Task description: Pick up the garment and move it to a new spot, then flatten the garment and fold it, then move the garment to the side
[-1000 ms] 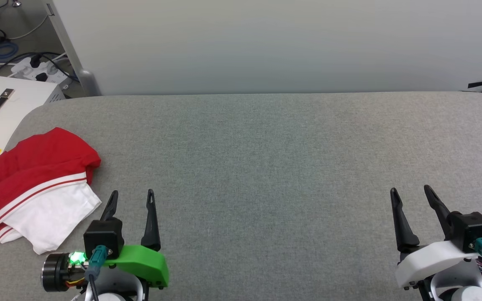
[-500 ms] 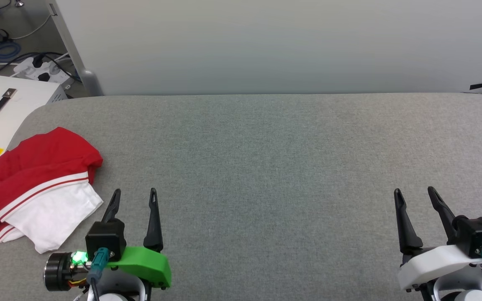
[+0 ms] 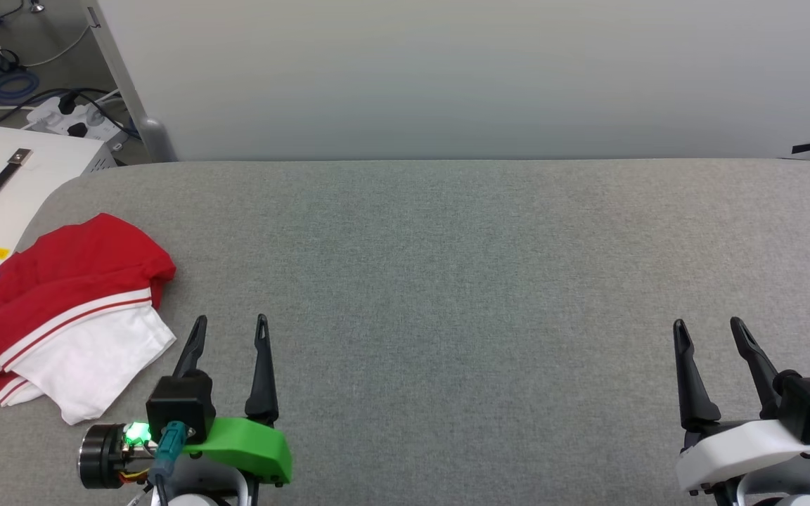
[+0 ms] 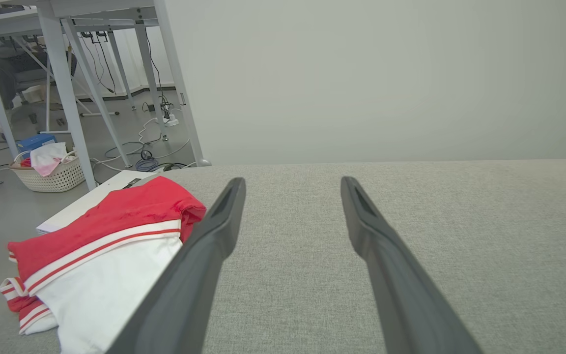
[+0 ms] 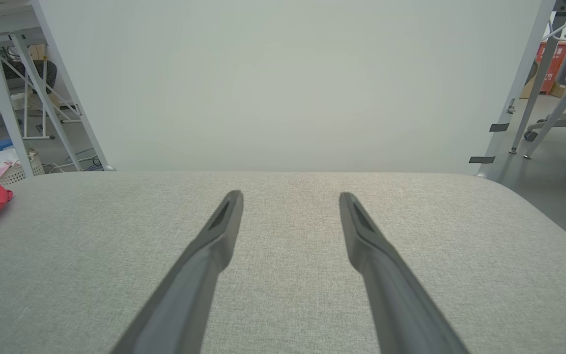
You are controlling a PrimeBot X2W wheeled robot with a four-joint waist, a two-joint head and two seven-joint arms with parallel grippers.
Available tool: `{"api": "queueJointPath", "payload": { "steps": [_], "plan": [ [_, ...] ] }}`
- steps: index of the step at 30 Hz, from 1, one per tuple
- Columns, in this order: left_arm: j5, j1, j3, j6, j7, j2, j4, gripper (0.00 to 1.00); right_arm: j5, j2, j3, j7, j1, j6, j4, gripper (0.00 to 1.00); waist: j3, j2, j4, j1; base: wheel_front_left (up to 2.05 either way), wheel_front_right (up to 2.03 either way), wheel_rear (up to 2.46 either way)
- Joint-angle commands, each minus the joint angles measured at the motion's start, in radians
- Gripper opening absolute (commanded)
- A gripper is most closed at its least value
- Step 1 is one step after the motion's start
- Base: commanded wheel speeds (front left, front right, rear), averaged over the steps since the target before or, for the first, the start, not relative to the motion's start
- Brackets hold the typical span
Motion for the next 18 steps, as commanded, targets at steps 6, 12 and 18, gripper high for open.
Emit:
{"api": "queueJointPath", "payload": {
  "steps": [6,12,18],
  "plan": [
    [-0.011,0.013,-0.007,0.006,-0.022,-0.003,0.006,1.0,0.02,-0.001,-0.006,-0.022,0.018,-0.001,-0.012,1.0,0.002,-0.0001,0.003,0.0,0.0,0.0,0.0],
    [-0.015,0.014,-0.013,0.007,-0.035,-0.003,0.008,1.0,0.028,-0.001,-0.01,-0.034,0.025,-0.001,-0.013,1.0,0.003,-0.0001,0.007,0.0,0.0,0.0,0.0],
    [-0.02,0.014,-0.018,0.009,-0.047,-0.003,0.012,1.0,0.036,-0.001,-0.013,-0.047,0.03,-0.001,-0.012,1.0,0.003,-0.0001,0.01,0.0,0.0,0.0,0.0]
  ]
}}
